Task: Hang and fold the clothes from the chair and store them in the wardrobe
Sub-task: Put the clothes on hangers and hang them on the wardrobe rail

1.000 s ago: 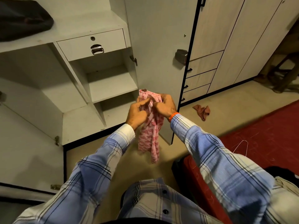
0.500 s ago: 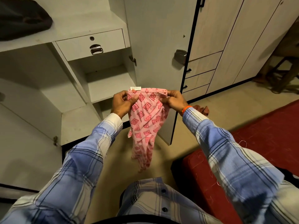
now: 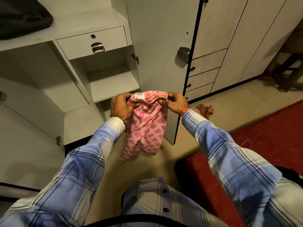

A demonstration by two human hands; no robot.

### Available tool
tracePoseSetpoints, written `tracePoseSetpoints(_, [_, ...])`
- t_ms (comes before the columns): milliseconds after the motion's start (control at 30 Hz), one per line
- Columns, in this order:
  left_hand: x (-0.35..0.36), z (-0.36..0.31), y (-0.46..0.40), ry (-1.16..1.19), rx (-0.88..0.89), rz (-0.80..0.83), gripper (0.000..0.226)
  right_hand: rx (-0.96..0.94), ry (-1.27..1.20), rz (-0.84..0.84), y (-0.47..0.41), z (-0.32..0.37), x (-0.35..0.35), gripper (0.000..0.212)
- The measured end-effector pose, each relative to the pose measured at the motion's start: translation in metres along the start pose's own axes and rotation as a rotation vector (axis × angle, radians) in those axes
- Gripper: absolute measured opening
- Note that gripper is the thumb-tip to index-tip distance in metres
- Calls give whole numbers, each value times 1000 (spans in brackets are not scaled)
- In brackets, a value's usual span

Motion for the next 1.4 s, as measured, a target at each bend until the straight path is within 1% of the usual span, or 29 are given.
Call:
tracePoseSetpoints(100, [4, 10, -1, -77, -45, 85, 42, 19, 84, 65, 3, 4, 4, 33])
tracePoseSetpoints(167, [6, 16, 0, -119, -89, 119, 44, 35, 81, 78, 3, 5, 10, 31])
tracePoseSetpoints(267, [7, 23, 0, -178, -128, 116, 42, 145, -149, 113, 6, 5, 19, 23])
tracePoseSetpoints(300, [7, 24, 0, -210, -133, 123, 42, 159, -201, 126, 7, 6, 21, 19])
tracePoseSetpoints(333, [7, 25, 1, -227, -138, 137, 41, 150, -200, 134, 6, 6, 23, 13])
tracePoseSetpoints(367, [8, 27, 0, -217, -151, 157, 41, 124, -177, 134, 4, 5, 24, 11])
tracePoseSetpoints(433, [8, 30, -2, -152, -189, 173, 39, 54, -82, 109, 0, 4, 24, 12])
tracePoseSetpoints(567, [7, 29, -1, -77, -188, 170, 35, 41, -36, 110, -1, 3, 22, 19])
tracePoseSetpoints(667, [5, 26, 2, -21, -149, 170, 33, 23, -75, 95, 1, 4, 17, 15])
tracePoseSetpoints(767, [6, 30, 4, -30, -134, 214, 35, 40, -70, 119, 3, 0, 15, 9])
tracePoseSetpoints(833, [6, 33, 5, -24, -151, 232, 36, 9, -71, 76, 3, -1, 11, 5])
tracePoseSetpoints(967, [8, 34, 6, 19, -173, 245, 34, 39, -128, 81, 2, -7, 12, 14])
tracePoseSetpoints(1067, [10, 35, 8, 119, -207, 292, 28, 22, -121, 54, 1, -9, 10, 17])
tracePoseSetpoints(1167, [9, 36, 7, 244, -187, 312, 31, 20, -189, 94, 2, -5, 11, 26])
tracePoseSetpoints(1267, [7, 31, 8, 314, -166, 299, 37, 3, -308, 124, 7, 4, 12, 32])
tracePoseSetpoints(1400, [5, 18, 7, 433, -164, 294, 28, -26, -478, 33, 12, 13, 10, 28])
Point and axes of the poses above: each hand's wrist, its own y-axis away from the middle knuckle, its own x-axis out of the palm, z = x × y, the point moved 3 cm from there along -y, towards the middle knuckle, and after that the axes turned 8 degrees about -y, right-handed, at the moved point
